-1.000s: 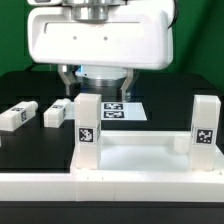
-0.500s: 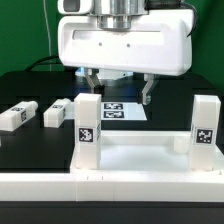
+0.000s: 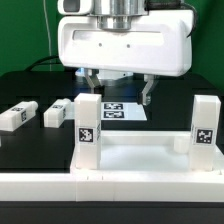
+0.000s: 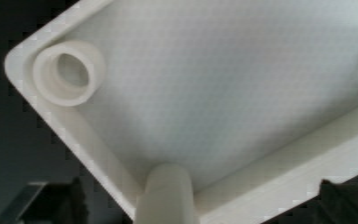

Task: Assemble desk

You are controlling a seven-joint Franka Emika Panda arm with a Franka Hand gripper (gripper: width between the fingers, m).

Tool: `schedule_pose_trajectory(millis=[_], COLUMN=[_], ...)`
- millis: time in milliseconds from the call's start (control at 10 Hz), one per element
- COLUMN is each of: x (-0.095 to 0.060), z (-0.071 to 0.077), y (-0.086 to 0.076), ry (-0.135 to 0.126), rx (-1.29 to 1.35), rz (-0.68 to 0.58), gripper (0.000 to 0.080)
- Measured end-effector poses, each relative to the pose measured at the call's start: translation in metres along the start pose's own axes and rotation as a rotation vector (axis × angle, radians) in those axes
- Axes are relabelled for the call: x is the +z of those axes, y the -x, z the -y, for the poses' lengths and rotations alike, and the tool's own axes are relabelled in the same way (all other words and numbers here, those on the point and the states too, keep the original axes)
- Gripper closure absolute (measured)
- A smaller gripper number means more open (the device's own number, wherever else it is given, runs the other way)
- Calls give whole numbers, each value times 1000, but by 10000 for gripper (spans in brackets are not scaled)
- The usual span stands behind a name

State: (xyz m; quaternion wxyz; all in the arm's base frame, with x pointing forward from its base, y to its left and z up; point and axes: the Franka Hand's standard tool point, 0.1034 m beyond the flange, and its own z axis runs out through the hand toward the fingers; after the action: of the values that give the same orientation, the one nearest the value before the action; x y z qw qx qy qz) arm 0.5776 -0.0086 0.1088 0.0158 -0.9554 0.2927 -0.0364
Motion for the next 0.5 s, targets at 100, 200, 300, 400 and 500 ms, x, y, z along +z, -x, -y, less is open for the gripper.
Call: schedule_pose_trajectory(millis=[100, 200, 300, 400, 500], x=[1, 5, 7, 7, 7], z=[-2, -10, -11, -9, -10], y=[2, 9, 12, 11, 11], ry=[-11, -22, -18, -19, -19], rx=[45, 109, 113, 109, 110], rz=[-2, 4, 9, 7, 8], gripper=[150, 150, 150, 150, 150])
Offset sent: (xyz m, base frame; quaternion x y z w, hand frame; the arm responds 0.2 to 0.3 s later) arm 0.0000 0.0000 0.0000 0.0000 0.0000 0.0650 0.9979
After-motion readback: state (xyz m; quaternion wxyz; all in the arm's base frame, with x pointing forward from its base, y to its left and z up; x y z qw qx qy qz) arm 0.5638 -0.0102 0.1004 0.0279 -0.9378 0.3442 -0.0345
